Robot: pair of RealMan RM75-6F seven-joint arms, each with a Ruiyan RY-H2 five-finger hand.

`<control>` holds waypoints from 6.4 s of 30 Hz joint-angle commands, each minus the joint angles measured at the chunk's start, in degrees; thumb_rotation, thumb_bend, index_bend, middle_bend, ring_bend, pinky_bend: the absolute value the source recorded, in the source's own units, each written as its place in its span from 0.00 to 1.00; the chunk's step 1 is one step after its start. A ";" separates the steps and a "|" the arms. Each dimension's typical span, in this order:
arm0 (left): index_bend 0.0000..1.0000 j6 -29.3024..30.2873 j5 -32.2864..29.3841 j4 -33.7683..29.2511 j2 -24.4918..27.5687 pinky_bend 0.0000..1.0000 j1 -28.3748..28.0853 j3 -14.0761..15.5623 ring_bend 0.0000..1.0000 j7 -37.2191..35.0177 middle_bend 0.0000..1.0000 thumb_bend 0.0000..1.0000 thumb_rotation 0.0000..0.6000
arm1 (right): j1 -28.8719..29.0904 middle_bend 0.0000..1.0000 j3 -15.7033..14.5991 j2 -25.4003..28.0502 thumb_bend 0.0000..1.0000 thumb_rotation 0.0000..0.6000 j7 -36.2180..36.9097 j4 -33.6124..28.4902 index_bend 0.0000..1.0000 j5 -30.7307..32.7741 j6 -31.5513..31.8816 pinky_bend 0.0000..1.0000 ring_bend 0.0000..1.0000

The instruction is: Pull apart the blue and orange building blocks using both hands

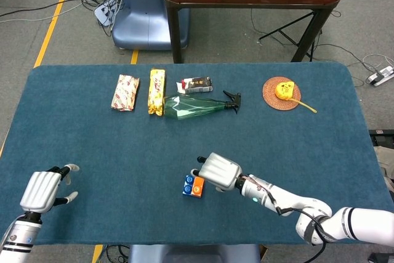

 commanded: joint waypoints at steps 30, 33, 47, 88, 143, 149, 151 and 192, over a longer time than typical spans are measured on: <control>0.43 0.04 0.13 1.76 -1.78 0.71 0.08 0.94 0.50 -0.70 0.55 0.02 1.00 | 10.74 1.00 -1.75 -2.26 0.00 1.00 -15.81 -3.48 0.33 18.86 -5.71 1.00 1.00; 0.43 0.13 0.13 1.79 -1.85 0.71 0.12 0.96 0.50 -0.76 0.55 0.02 1.00 | 11.74 1.00 -2.47 -2.44 0.00 1.00 -17.06 -3.56 0.33 20.84 -5.53 1.00 1.00; 0.43 0.08 0.29 1.91 -2.26 0.71 0.17 1.27 0.50 -0.74 0.55 0.02 1.00 | 15.13 1.00 -5.17 -3.74 0.00 1.00 -19.94 -3.21 0.33 26.47 -3.02 1.00 1.00; 0.43 -0.21 0.24 2.59 -2.94 0.71 0.30 1.71 0.50 -0.96 0.55 0.02 1.00 | 17.20 1.00 -8.54 -6.23 0.11 1.00 -18.27 -0.96 0.65 26.31 1.37 1.00 1.00; 0.27 -7.12 -12.06 -16.37 -3.78 1.00 -11.01 -12.03 0.87 -13.39 0.88 0.00 1.00 | 5.64 1.00 6.97 -1.52 0.23 1.00 34.75 4.58 0.70 14.01 9.24 1.00 1.00; 0.21 -8.00 -15.69 -19.39 -4.97 1.00 -13.44 -14.18 0.94 -10.18 0.98 0.00 1.00 | 5.94 1.00 8.73 -3.52 0.26 1.00 35.39 5.78 0.71 15.50 9.80 1.00 1.00; 0.19 -8.86 -17.29 -20.75 -4.73 1.00 -14.20 -14.82 0.95 -9.87 0.99 0.00 1.00 | 6.15 1.00 9.19 -4.27 0.26 1.00 35.42 6.55 0.71 16.05 9.76 1.00 1.00; 0.13 -10.69 -35.10 -23.94 -9.50 1.00 -23.15 -17.28 0.98 -5.98 1.00 0.00 1.00 | 8.47 1.00 15.51 -8.82 0.27 1.00 42.14 7.85 0.71 29.49 1.44 1.00 1.00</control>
